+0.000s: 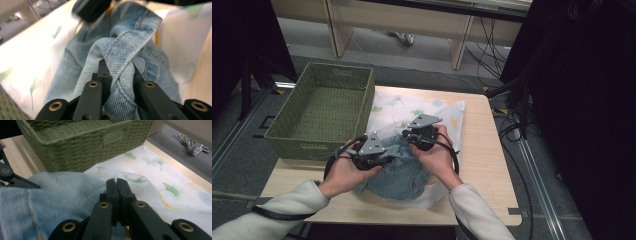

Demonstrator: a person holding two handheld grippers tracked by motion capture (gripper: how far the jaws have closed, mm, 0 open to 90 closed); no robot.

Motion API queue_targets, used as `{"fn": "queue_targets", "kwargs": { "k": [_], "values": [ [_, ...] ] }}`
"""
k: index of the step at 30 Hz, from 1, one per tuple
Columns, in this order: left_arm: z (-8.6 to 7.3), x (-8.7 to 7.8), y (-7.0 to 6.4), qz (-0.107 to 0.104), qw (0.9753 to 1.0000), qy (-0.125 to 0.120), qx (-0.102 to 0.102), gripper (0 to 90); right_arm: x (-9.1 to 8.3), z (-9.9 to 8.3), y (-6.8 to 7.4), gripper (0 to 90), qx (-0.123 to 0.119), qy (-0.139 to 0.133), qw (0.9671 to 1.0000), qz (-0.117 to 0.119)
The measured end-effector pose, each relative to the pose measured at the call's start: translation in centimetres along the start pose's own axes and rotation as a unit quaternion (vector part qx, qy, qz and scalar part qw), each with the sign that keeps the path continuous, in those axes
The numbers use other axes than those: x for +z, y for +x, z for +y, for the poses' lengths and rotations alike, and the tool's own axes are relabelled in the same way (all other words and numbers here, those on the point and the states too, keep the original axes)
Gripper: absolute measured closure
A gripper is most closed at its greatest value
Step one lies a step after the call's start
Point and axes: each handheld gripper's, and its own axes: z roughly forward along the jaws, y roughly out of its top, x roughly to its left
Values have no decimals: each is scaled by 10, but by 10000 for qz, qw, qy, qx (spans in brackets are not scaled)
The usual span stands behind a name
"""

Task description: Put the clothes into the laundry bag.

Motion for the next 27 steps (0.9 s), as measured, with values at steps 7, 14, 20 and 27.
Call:
{"fn": "queue_targets", "kwargs": {
  "k": [7, 14, 20, 27],
  "values": [
    [10, 13, -3, -35, 9999, -145, -28, 778, -6, 6, 7, 900, 221, -189, 9995, 87],
    [6, 48, 0, 75, 9999, -131, 57, 767, -11, 8, 4, 900, 318, -269, 9991, 42],
    [-18, 87, 6, 190, 9996, -162, -100, 738, -10, 2, -3, 900, 377, -222, 9990, 1],
    [-17, 88, 6, -11, 9997, -214, 78, 534, -6, -5, -7, 900, 468, -85, 9989, -7]
  ]
}}
